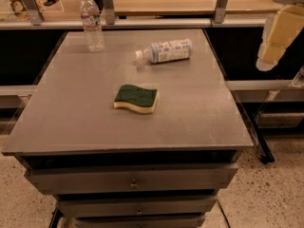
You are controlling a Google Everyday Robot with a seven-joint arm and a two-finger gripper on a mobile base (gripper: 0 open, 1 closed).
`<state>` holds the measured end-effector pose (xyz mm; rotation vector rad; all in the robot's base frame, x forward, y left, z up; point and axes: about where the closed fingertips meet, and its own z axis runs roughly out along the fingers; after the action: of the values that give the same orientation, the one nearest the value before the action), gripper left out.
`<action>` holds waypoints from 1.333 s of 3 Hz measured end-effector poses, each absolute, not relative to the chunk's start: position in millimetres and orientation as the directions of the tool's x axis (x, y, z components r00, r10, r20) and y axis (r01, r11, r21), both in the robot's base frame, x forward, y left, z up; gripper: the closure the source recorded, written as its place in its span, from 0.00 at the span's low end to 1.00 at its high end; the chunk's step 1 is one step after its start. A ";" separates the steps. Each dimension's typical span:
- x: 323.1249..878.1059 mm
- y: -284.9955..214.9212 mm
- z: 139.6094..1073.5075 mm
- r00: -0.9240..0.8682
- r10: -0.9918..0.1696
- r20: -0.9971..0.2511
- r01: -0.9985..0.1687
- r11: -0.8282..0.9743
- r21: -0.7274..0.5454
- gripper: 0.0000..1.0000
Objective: Place blue plastic bottle upright
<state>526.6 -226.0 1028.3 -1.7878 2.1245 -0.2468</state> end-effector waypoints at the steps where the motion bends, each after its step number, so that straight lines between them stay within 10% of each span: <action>1: 544.9 -224.9 1045.6 -0.144 -0.975 -0.170 -0.875 0.206 -0.438 0.00; 4: 588.8 -175.0 1003.4 -0.045 -0.989 -0.141 -0.900 0.101 -0.424 0.00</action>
Offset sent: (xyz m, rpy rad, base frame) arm 0.0600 0.0272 -0.0165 -0.0464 -0.1473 -0.0085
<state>588.8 -175.0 1003.4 -1.8471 1.9958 -0.3087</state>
